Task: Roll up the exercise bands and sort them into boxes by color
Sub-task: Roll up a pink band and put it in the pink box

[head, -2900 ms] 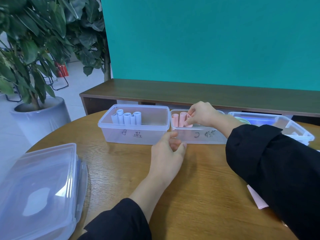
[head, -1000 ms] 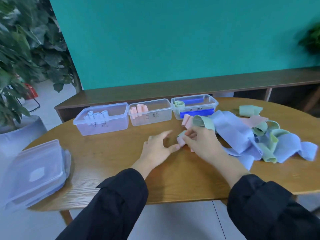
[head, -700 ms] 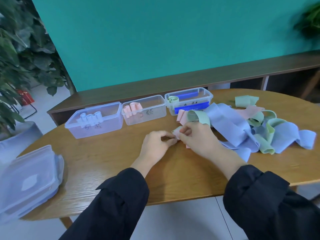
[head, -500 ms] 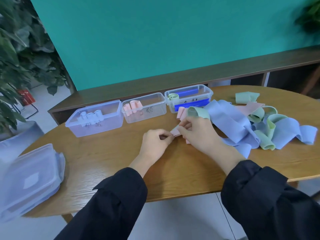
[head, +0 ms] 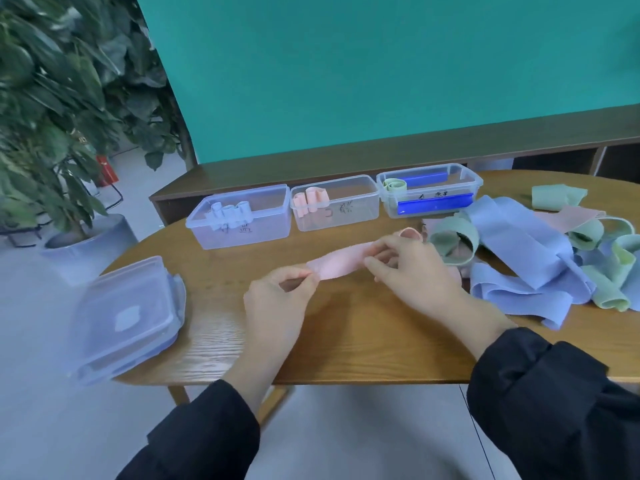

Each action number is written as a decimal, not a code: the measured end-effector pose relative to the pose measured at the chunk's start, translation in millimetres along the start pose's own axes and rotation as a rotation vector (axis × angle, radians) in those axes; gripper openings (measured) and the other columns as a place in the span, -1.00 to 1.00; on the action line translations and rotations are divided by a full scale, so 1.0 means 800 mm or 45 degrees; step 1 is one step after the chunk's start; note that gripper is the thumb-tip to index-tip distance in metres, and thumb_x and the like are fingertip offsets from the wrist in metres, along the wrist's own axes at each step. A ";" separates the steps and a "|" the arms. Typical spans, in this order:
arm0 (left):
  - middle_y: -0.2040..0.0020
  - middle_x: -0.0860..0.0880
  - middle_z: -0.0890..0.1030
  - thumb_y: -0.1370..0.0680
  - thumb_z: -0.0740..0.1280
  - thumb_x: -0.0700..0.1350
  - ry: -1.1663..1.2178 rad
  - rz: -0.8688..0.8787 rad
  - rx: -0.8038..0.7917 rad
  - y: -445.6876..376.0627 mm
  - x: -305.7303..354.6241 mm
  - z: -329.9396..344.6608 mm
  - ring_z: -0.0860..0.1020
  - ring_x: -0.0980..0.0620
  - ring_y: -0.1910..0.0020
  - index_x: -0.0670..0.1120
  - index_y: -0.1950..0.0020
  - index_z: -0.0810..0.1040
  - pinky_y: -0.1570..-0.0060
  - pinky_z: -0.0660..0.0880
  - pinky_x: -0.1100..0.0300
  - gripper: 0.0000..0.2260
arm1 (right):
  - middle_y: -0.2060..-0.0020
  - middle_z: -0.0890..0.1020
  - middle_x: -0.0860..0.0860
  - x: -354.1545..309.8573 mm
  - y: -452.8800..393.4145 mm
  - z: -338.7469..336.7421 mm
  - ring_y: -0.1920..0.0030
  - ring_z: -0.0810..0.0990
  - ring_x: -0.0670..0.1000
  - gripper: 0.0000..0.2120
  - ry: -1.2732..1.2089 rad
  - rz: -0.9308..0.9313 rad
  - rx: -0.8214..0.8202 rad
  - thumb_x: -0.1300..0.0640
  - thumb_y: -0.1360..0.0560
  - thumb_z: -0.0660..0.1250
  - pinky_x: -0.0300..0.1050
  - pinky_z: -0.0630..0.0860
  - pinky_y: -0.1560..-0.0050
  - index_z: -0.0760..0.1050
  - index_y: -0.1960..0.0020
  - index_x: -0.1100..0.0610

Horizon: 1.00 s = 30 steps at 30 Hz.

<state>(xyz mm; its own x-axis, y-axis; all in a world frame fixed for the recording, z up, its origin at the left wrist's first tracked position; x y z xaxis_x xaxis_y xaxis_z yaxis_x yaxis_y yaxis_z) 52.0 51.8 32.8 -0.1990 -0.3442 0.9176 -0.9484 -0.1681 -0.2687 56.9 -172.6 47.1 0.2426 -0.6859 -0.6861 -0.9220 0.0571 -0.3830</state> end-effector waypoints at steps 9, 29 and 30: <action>0.11 0.17 0.73 -0.47 0.56 -0.14 0.262 -0.033 0.261 -0.005 -0.007 -0.052 0.67 0.24 0.08 0.05 0.09 0.71 -0.11 0.58 0.20 -0.89 | 0.18 0.66 -0.25 -0.053 -0.001 0.040 0.15 0.64 -0.28 -0.92 -0.118 -0.107 -0.094 0.09 -0.57 0.39 -0.47 0.45 0.11 0.64 -0.02 -0.05; -0.02 -0.03 0.74 -0.51 0.51 -0.11 0.653 0.324 0.003 -0.019 0.079 -0.100 0.69 -0.06 -0.07 0.08 -0.17 0.63 -0.15 0.58 -0.02 -0.75 | 0.17 0.75 0.02 -0.181 -0.022 0.014 0.18 0.70 0.06 -0.92 -0.876 -0.345 -0.080 0.18 -0.52 0.46 0.12 0.62 0.19 0.70 0.00 0.12; 0.00 -0.03 0.74 -0.51 0.51 -0.04 0.631 0.309 -0.034 -0.015 0.082 -0.096 0.69 -0.05 -0.04 0.09 -0.18 0.63 -0.12 0.59 -0.02 -0.75 | 0.18 0.75 0.04 -0.185 -0.020 0.007 0.20 0.70 0.04 -0.93 -0.924 -0.340 -0.053 0.20 -0.51 0.46 0.10 0.62 0.22 0.70 0.02 0.15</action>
<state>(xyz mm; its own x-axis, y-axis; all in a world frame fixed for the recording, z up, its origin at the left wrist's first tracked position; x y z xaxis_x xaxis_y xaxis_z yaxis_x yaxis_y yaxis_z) 31.2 102.2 119.0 -0.4987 0.1066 0.8602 -0.8656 -0.1123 -0.4879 37.7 -67.7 151.6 0.5821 -0.0243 -0.8128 -0.8115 -0.0803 -0.5788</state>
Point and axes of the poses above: each hand's wrist, its own y-axis away from the middle knuckle, its own z-axis out of the palm, x = y × z, the point moved 6 cm from there along -y, towards the middle knuckle
